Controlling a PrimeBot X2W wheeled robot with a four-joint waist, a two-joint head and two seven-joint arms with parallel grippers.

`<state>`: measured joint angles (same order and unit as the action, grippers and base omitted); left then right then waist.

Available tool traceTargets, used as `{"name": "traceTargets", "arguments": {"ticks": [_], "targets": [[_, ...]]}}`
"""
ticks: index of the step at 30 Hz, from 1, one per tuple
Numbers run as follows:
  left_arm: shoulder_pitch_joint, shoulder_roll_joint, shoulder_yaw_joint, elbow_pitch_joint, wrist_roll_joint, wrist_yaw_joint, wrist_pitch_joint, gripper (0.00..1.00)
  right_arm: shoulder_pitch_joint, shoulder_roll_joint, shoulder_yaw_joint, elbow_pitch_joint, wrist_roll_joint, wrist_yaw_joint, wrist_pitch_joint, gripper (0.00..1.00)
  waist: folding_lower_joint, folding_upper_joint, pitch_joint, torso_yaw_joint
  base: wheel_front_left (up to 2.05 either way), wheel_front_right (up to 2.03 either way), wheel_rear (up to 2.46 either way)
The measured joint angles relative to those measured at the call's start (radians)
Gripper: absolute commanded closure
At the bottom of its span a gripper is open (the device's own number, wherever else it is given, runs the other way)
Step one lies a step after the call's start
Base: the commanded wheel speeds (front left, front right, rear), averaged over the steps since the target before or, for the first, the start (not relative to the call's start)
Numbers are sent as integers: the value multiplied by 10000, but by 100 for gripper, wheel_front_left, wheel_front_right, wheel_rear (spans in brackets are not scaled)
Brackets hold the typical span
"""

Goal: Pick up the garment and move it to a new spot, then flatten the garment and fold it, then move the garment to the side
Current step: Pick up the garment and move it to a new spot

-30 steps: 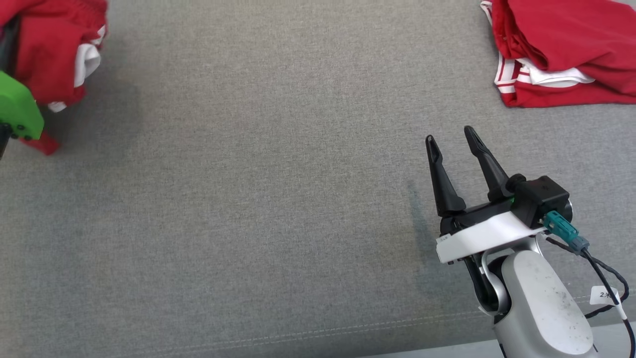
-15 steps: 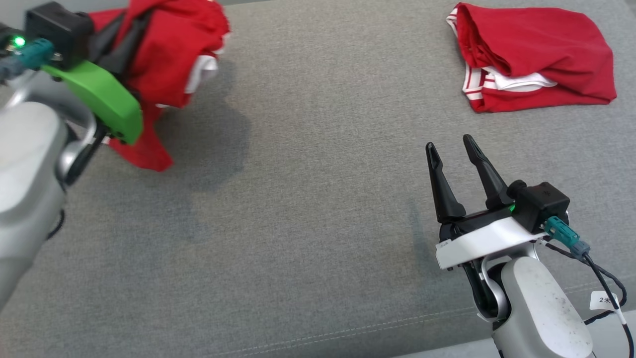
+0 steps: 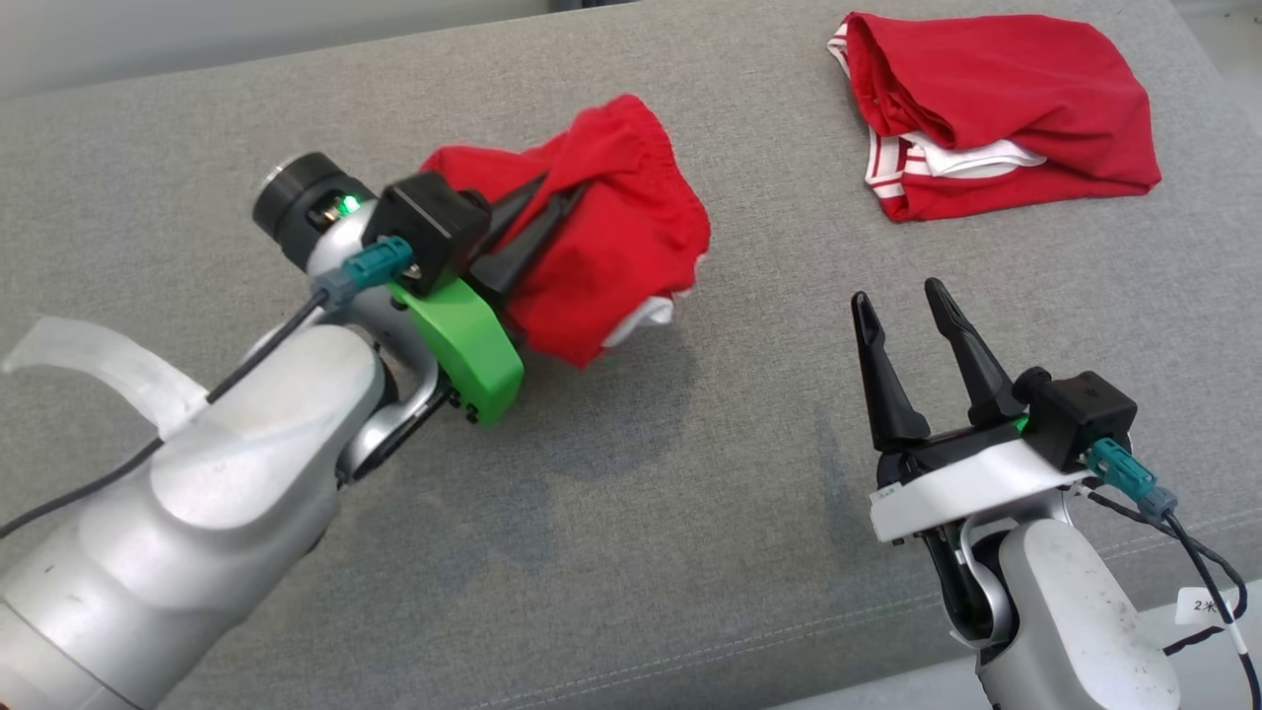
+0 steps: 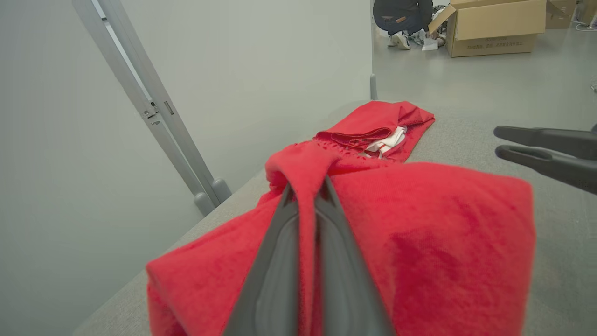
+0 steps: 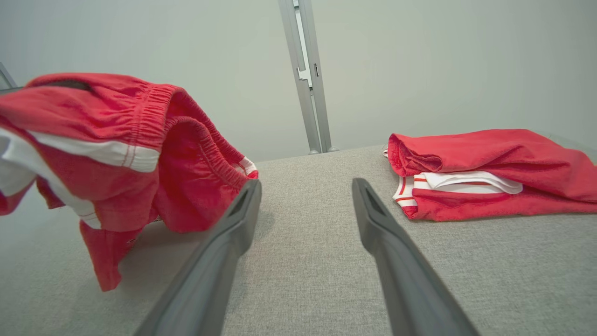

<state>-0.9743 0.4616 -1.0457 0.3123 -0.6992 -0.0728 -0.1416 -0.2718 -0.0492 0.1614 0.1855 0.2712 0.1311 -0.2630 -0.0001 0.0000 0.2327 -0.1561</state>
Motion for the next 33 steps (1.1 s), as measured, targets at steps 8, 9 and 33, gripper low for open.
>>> {"name": "traceTargets", "arguments": {"ticks": [8,9,33], "targets": [[756,-345,-196,571,-370,44,-276,100,0,-2,46,-4,82,0,0,0,0,0,6,-131,0,0,0],[874,-418,-247,740,-387,17,-343,100,0,0,56,6,88,0,0,0,0,0,9,-139,0,0,0],[2766,-1517,1233,1296,332,230,-1193,0,151,0,77,182,84,0,0,0,0,0,-499,255,0,0,0]]}}
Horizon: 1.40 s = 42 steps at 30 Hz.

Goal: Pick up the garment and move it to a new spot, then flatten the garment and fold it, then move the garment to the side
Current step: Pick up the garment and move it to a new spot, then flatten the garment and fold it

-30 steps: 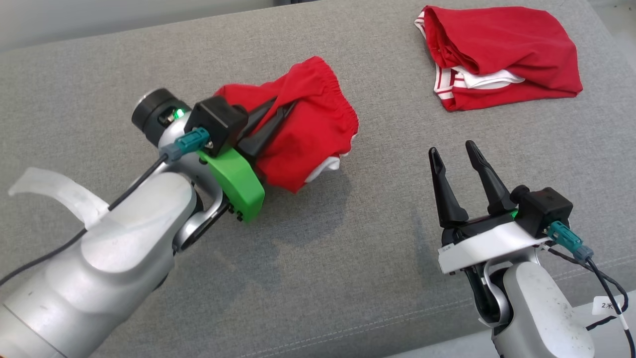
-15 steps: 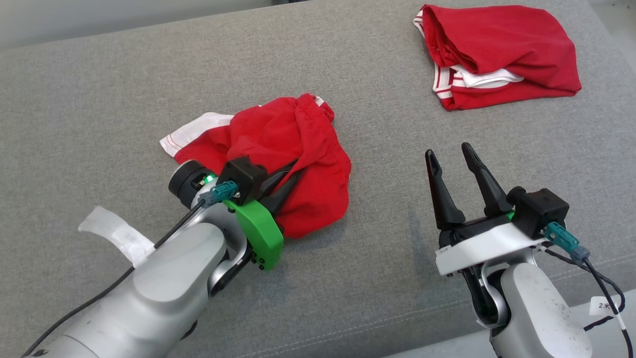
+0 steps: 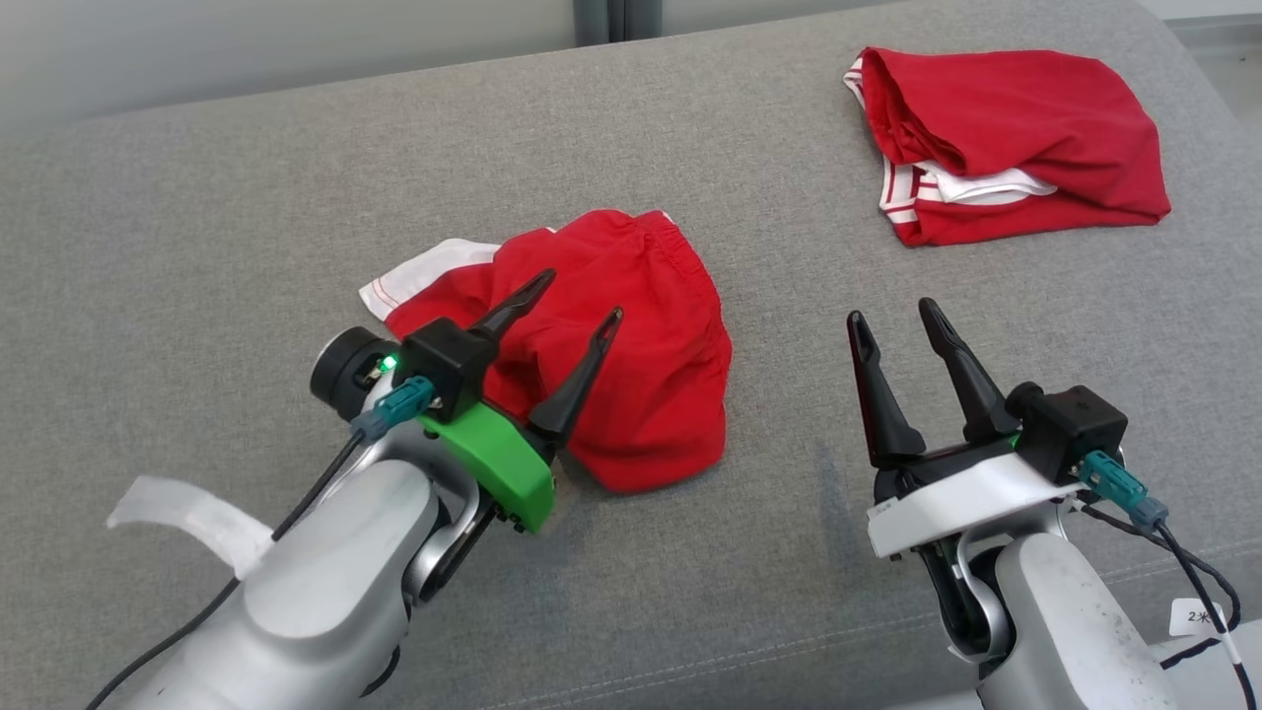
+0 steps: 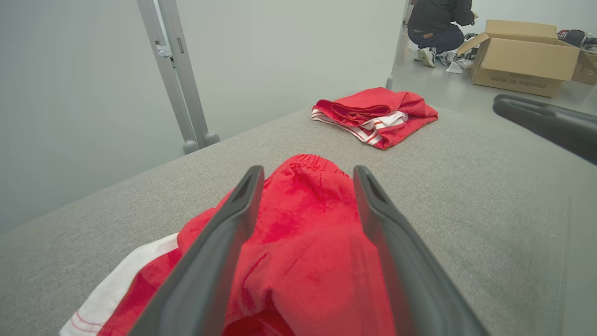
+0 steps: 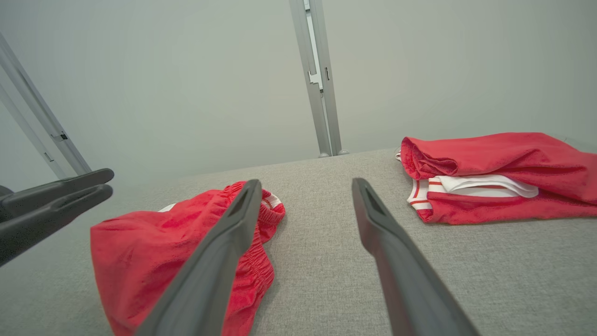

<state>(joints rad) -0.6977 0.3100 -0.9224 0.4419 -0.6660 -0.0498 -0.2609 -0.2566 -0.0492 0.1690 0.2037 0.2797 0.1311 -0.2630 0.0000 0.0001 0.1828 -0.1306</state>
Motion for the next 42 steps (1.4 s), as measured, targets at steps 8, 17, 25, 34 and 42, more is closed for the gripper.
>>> {"name": "traceTargets", "arguments": {"ticks": [8,17,25,34,42], "targets": [[1505,236,1902,-1404,1204,897,0,0,196,0,-82,36,-65,0,0,0,0,0,-254,337,0,0,0],[3359,-44,3833,-2368,2017,1411,0,0,446,0,-280,63,-151,0,0,0,0,0,-676,741,0,0,0],[4429,-359,4784,-2460,2452,1283,0,0,741,-2,-382,115,-196,0,0,0,0,0,-941,1242,0,0,0],[4952,-656,5515,-2299,2811,940,0,0,733,4,-259,81,-205,0,0,0,0,0,-963,1376,0,0,0],[4645,-1022,5515,-1317,2894,194,0,0,590,4,-199,75,-268,0,0,0,0,0,-807,1141,0,0,0]]}}
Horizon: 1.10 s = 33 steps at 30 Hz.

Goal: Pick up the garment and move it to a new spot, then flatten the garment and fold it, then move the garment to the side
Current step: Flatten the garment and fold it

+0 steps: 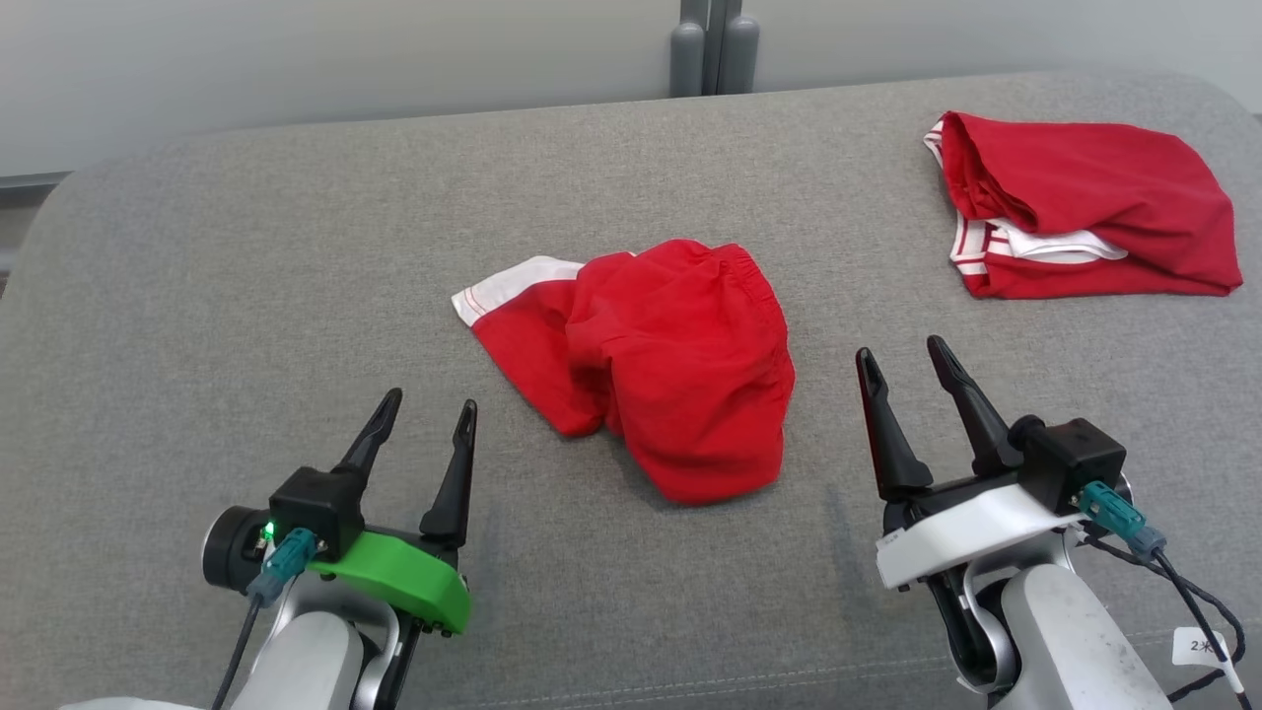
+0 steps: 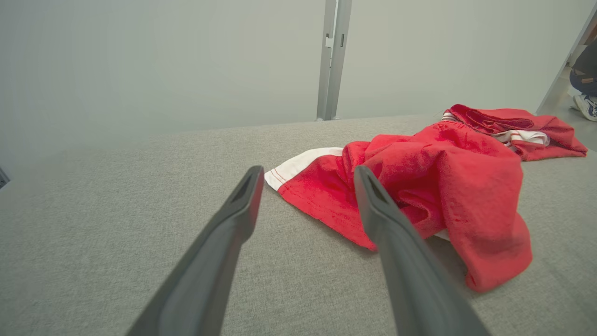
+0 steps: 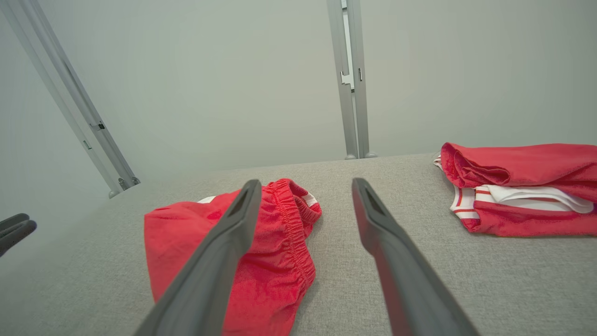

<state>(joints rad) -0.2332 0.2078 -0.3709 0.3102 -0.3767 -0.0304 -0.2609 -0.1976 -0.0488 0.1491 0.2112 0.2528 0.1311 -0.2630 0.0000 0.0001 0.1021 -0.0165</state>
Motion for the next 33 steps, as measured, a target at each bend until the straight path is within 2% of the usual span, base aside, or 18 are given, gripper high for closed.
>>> {"name": "traceTargets", "arguments": {"ticks": [6,14,32,33], "targets": [[-744,-232,-255,1361,125,-479,-4,0,-115,-4,29,2,12,0,0,0,0,0,203,-360,0,0,0],[-1532,-522,-560,2961,203,-840,0,0,-288,-6,19,-71,81,0,0,0,0,0,589,-905,0,0,0],[-2912,-650,-1149,5779,573,-974,-2,1,-550,-4,130,-119,171,0,0,0,0,-1,1173,-1643,0,0,0],[-2958,-662,-1150,5896,552,-974,0,53,-552,-6,123,-117,171,0,0,0,0,0,1170,-1657,0,0,0]]}}
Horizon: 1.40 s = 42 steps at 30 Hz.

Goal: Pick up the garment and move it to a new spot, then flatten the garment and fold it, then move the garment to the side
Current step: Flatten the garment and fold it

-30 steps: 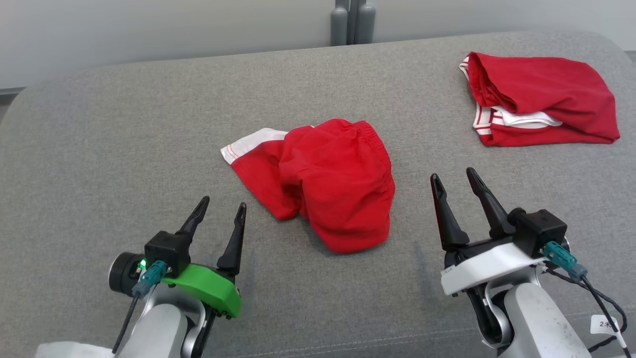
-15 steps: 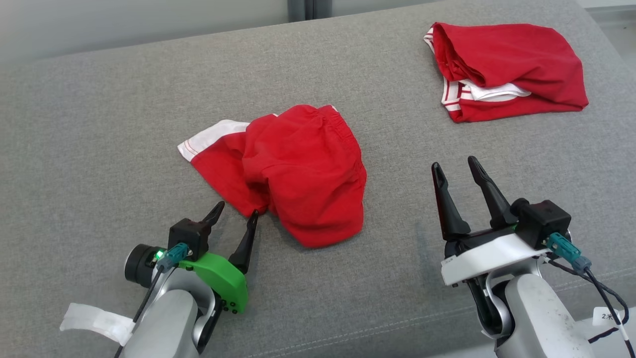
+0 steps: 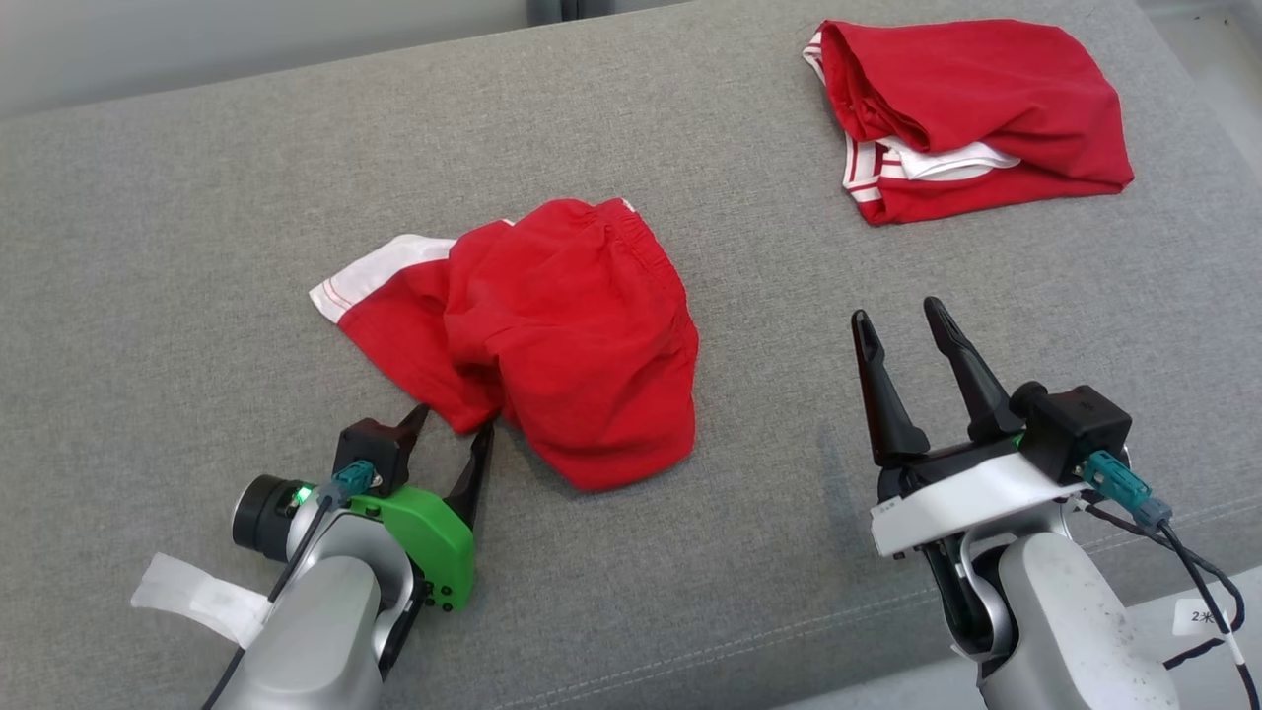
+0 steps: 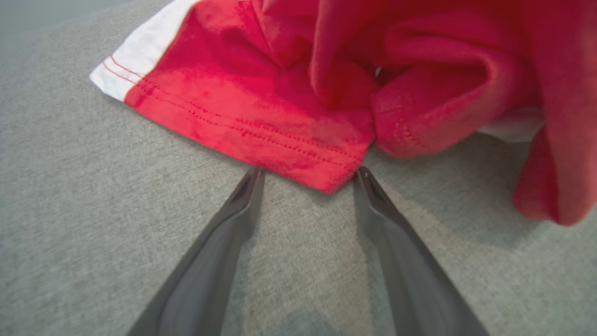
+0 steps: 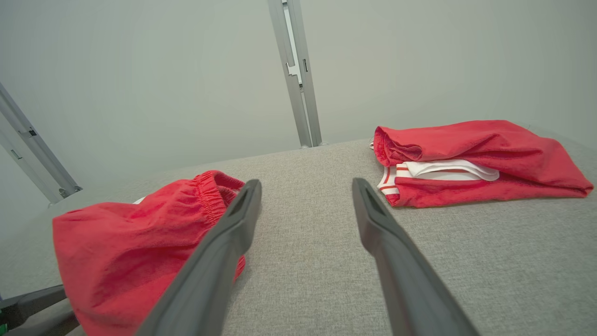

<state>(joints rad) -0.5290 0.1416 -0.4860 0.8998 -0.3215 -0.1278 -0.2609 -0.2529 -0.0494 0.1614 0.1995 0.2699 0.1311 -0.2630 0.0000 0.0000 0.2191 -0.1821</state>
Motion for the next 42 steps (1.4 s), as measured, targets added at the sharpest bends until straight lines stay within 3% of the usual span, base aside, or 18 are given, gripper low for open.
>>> {"name": "traceTargets", "arguments": {"ticks": [1,2,15,24,33,39,40,41,42], "targets": [[-28,-10,-2,63,-10,-2,0,71,-1,0,-4,4,0,0,0,0,0,0,-7,-8,0,0,0],[-62,-13,0,96,-13,-2,0,100,-1,2,-10,4,-2,0,0,0,0,0,-15,-12,0,0,0],[-198,215,405,-903,234,-10,0,100,33,4,-115,0,-15,0,0,0,0,0,-257,472,0,0,0],[-1029,1344,740,-1916,646,-12,0,100,79,2,-186,23,86,0,0,0,0,0,-472,848,0,0,0],[-2211,2631,291,-2011,374,-12,0,100,68,4,-176,58,146,0,0,0,0,0,-514,733,0,0,0],[-2519,2959,-36,-1770,-81,-12,0,100,55,2,-159,48,224,0,0,0,0,0,-411,499,0,0,0],[-2514,2959,-94,-1689,-173,-12,0,96,36,2,-144,48,247,0,0,0,0,0,-388,457,0,0,0],[-2507,2959,-159,-1605,-234,-12,0,76,12,4,-130,48,263,0,0,0,0,0,-365,415,0,0,0],[-2487,2943,-180,-1547,-301,-12,0,34,6,2,-121,48,268,0,0,0,0,0,-342,375,0,0,0]]}}
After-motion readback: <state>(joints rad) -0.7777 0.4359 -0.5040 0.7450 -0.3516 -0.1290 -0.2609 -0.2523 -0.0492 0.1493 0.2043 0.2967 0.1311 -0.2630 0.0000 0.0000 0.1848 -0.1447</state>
